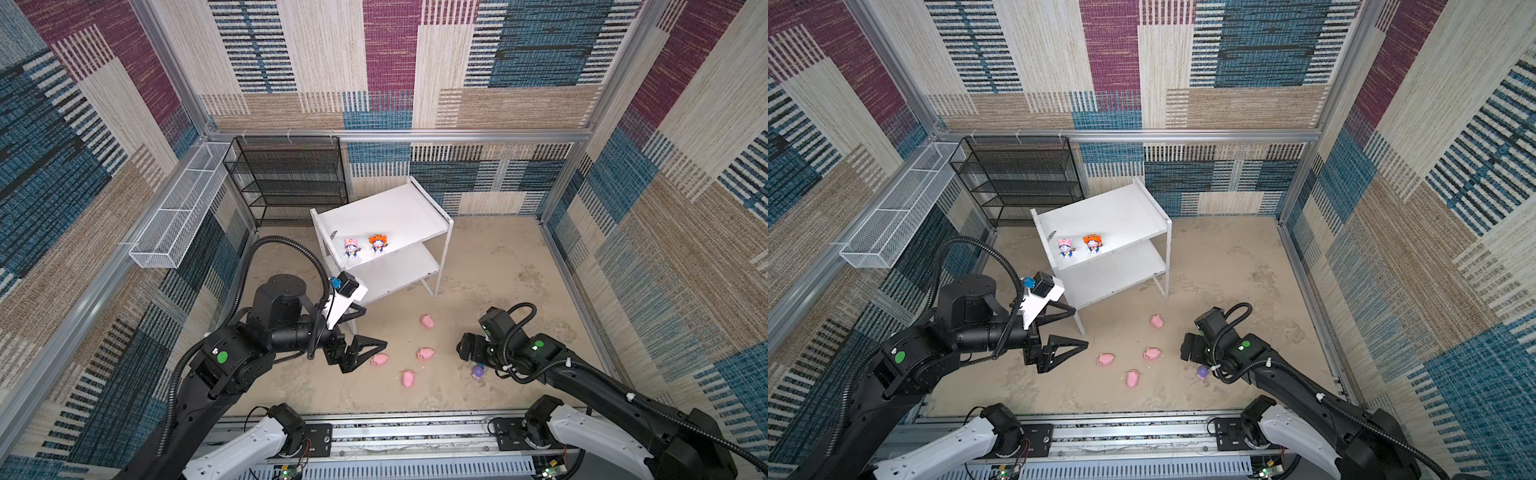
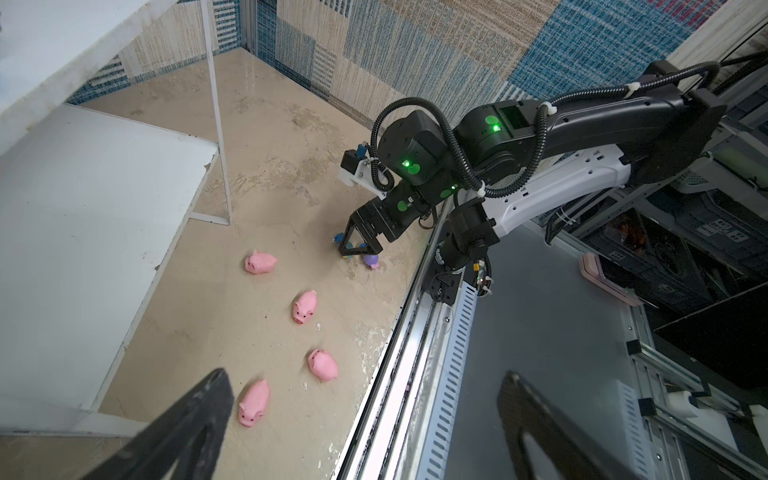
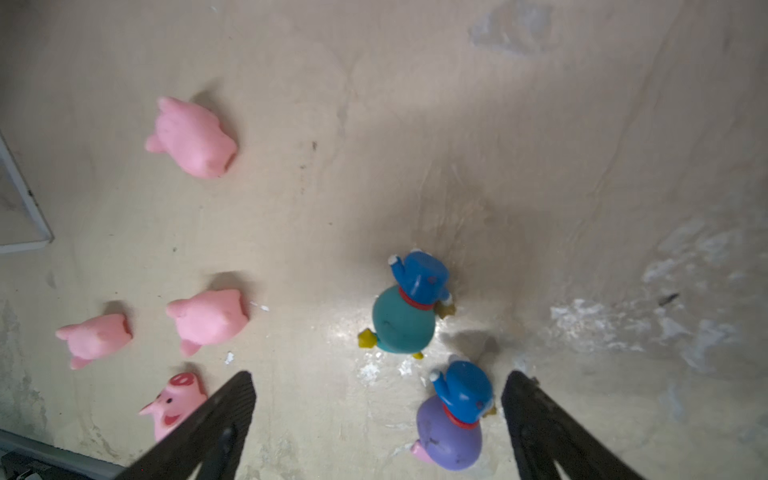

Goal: Place and organize the plastic toys onto the shelf
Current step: 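Move the right gripper back down over the blue-hatted teal and purple figures, then lower the right gripper and close it on the purple blue-hatted figure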

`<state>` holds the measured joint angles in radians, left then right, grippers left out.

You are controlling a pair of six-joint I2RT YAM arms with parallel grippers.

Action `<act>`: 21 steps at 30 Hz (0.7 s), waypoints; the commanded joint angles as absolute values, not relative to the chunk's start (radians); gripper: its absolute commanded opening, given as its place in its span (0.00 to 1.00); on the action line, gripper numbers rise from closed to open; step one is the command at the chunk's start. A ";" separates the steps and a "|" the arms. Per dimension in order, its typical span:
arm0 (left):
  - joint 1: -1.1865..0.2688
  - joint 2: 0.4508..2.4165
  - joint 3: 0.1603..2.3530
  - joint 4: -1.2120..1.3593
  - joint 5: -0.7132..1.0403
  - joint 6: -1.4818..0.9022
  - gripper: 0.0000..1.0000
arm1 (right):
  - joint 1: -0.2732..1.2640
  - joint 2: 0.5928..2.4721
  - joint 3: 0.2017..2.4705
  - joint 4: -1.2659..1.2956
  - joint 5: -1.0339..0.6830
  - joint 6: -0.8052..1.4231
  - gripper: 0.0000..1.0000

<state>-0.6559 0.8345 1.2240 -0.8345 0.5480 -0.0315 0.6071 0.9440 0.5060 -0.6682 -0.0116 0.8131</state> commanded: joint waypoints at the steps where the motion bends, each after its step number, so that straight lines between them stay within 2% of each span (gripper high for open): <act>1: -0.657 0.824 1.207 -0.783 0.541 -0.043 0.99 | 0.604 0.926 0.482 -0.659 -0.017 0.891 0.95; 5: -0.657 0.813 1.189 -0.778 0.533 -0.030 1.00 | 0.604 0.884 0.455 -0.699 0.009 0.929 0.95; 14: -0.656 0.805 1.157 -0.754 0.521 -0.016 0.99 | 0.606 0.935 0.407 -0.518 -0.230 0.837 0.88; 16: -0.657 0.806 1.151 -0.749 0.522 -0.018 1.00 | 0.632 0.972 0.430 -0.461 -0.285 0.828 0.85; 21: -0.656 0.809 1.142 -0.734 0.520 -0.020 1.00 | 0.748 1.069 0.553 -0.465 -0.272 0.803 0.86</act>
<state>-0.6563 0.8070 1.1461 -0.7719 0.5259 -0.0273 0.7166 1.0382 0.5079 -0.5274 -0.2367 0.8322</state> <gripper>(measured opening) 0.995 0.855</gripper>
